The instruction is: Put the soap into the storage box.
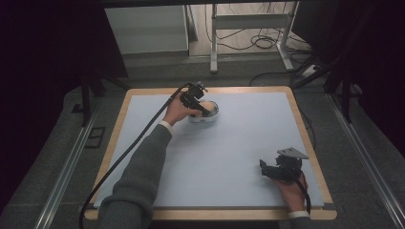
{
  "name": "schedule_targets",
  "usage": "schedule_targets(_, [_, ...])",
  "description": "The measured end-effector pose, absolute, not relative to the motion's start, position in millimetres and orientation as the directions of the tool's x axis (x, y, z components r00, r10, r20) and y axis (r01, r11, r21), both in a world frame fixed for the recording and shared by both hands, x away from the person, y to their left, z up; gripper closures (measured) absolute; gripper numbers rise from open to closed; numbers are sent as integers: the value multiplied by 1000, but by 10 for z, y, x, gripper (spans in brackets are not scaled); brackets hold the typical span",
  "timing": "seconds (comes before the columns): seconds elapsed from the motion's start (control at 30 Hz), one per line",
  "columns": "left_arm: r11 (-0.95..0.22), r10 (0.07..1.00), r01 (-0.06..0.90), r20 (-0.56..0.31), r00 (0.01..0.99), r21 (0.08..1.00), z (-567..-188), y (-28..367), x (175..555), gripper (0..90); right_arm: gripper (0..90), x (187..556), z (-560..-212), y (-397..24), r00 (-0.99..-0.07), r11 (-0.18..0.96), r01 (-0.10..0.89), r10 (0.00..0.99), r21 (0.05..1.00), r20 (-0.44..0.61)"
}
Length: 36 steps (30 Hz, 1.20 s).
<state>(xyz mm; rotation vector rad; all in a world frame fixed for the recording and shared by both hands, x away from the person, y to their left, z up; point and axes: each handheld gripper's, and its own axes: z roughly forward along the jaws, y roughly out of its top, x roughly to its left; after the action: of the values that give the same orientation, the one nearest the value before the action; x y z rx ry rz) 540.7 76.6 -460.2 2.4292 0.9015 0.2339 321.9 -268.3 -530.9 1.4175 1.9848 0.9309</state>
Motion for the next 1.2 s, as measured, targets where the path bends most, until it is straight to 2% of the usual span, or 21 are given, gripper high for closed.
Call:
schedule_targets(0.27, [-638, 648, 550, -9, 761, 539, -4680, 782, 5457, 317, 64, 3223, -5310, -2683, -316, 220, 590, 948, 777, -29])
schedule_targets(0.53, [-605, 653, 545, -30, 757, 580, -4598, 863, 5287, 232, 65, 3220, -5310, -2683, -315, 221, 588, 949, 778, -31])
schedule_targets(0.87, [-551, 681, 525, -14, 732, 648, -4530, 1138, 4812, 206, 65, 3222, -5311, -2678, -314, 222, 588, 949, 778, -34])
schedule_targets(1.2, [-498, 698, 539, -55, 714, 679, -4553, 1467, 4209, 218, 65, 3220, -5311, -2673, -314, 225, 588, 949, 777, -37])
